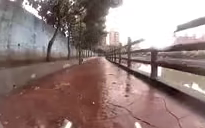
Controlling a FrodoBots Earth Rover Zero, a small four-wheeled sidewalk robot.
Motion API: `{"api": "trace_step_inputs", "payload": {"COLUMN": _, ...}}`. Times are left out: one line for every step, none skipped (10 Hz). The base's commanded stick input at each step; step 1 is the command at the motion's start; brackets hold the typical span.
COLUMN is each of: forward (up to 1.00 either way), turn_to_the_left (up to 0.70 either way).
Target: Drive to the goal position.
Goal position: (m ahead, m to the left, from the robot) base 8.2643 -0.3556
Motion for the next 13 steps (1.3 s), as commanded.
{"api": "trace_step_inputs", "payload": {"forward": 0.50, "turn_to_the_left": 0.00}}
{"api": "trace_step_inputs", "payload": {"forward": 0.50, "turn_to_the_left": 0.00}}
{"api": "trace_step_inputs", "payload": {"forward": 0.50, "turn_to_the_left": 0.00}}
{"api": "trace_step_inputs", "payload": {"forward": 0.50, "turn_to_the_left": 0.00}}
{"api": "trace_step_inputs", "payload": {"forward": 0.50, "turn_to_the_left": 0.00}}
{"api": "trace_step_inputs", "payload": {"forward": 0.50, "turn_to_the_left": 0.00}}
{"api": "trace_step_inputs", "payload": {"forward": 0.50, "turn_to_the_left": 0.00}}
{"api": "trace_step_inputs", "payload": {"forward": 0.50, "turn_to_the_left": 0.00}}
{"api": "trace_step_inputs", "payload": {"forward": 0.50, "turn_to_the_left": 0.00}}
{"api": "trace_step_inputs", "payload": {"forward": 0.50, "turn_to_the_left": 0.00}}
{"api": "trace_step_inputs", "payload": {"forward": 0.50, "turn_to_the_left": 0.00}}
{"api": "trace_step_inputs", "payload": {"forward": 0.50, "turn_to_the_left": 0.00}}
{"api": "trace_step_inputs", "payload": {"forward": 0.50, "turn_to_the_left": 0.00}}
